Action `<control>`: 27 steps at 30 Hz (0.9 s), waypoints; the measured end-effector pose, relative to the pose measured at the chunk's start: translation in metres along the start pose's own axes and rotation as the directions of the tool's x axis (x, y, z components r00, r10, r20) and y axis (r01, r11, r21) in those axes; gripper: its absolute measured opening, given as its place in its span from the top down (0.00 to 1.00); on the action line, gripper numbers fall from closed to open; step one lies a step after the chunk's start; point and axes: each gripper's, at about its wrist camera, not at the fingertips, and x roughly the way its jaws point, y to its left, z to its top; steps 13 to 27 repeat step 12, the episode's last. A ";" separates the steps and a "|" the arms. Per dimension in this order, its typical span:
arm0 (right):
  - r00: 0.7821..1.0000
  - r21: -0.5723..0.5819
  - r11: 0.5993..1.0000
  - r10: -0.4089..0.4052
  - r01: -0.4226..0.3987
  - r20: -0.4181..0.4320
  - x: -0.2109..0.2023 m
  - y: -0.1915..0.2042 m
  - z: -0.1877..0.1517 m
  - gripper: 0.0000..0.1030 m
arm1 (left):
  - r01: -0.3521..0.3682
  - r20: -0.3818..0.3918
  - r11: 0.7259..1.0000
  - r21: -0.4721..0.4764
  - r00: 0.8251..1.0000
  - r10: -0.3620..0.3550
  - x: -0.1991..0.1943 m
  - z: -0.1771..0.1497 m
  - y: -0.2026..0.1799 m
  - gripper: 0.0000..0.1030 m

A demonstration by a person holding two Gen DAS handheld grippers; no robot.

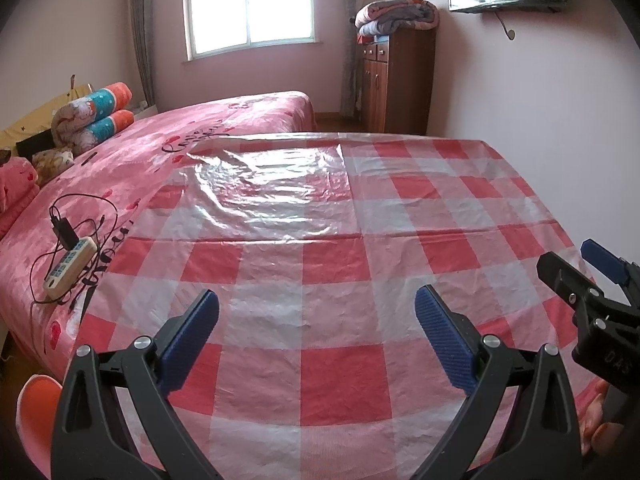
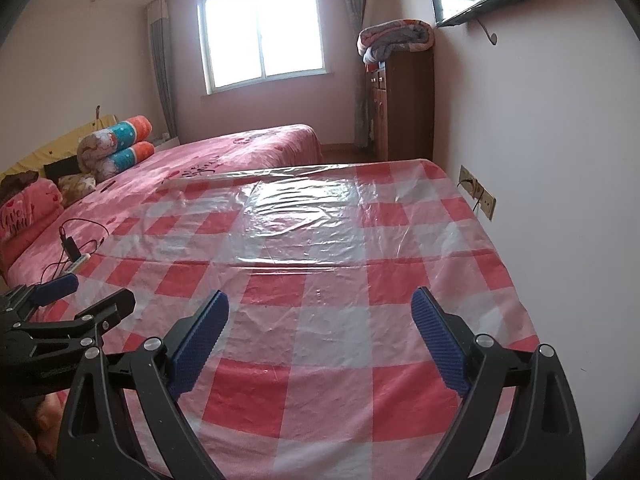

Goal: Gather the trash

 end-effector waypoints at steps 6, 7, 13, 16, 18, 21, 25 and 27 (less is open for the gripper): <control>0.999 -0.005 1.000 -0.008 0.008 -0.032 0.011 0.001 -0.001 0.11 | 0.000 -0.042 1.000 -0.016 0.999 -0.001 0.015 -0.003 0.002 0.04; 0.999 -0.004 1.000 -0.009 0.009 -0.041 0.013 0.002 -0.001 0.11 | 0.000 -0.053 1.000 -0.022 0.999 -0.001 0.019 -0.003 0.003 0.04; 0.996 0.007 1.000 -0.009 0.010 -0.091 0.024 0.002 0.001 0.08 | -0.007 -0.095 0.999 -0.048 0.995 0.003 0.034 -0.004 0.007 0.04; 0.996 0.007 1.000 -0.009 0.010 -0.091 0.024 0.002 0.001 0.08 | -0.007 -0.095 0.999 -0.048 0.995 0.003 0.034 -0.004 0.007 0.04; 0.996 0.007 1.000 -0.009 0.010 -0.091 0.024 0.002 0.001 0.08 | -0.007 -0.095 0.999 -0.048 0.995 0.003 0.034 -0.004 0.007 0.04; 0.996 0.007 1.000 -0.009 0.010 -0.091 0.024 0.002 0.001 0.08 | -0.007 -0.095 0.999 -0.048 0.995 0.003 0.034 -0.004 0.007 0.04; 0.996 0.007 1.000 -0.009 0.010 -0.091 0.024 0.002 0.001 0.08 | -0.007 -0.095 0.999 -0.048 0.995 0.003 0.034 -0.004 0.007 0.04; 0.996 0.007 1.000 -0.009 0.010 -0.091 0.024 0.002 0.001 0.08 | -0.007 -0.095 0.999 -0.048 0.995 0.003 0.034 -0.004 0.007 0.04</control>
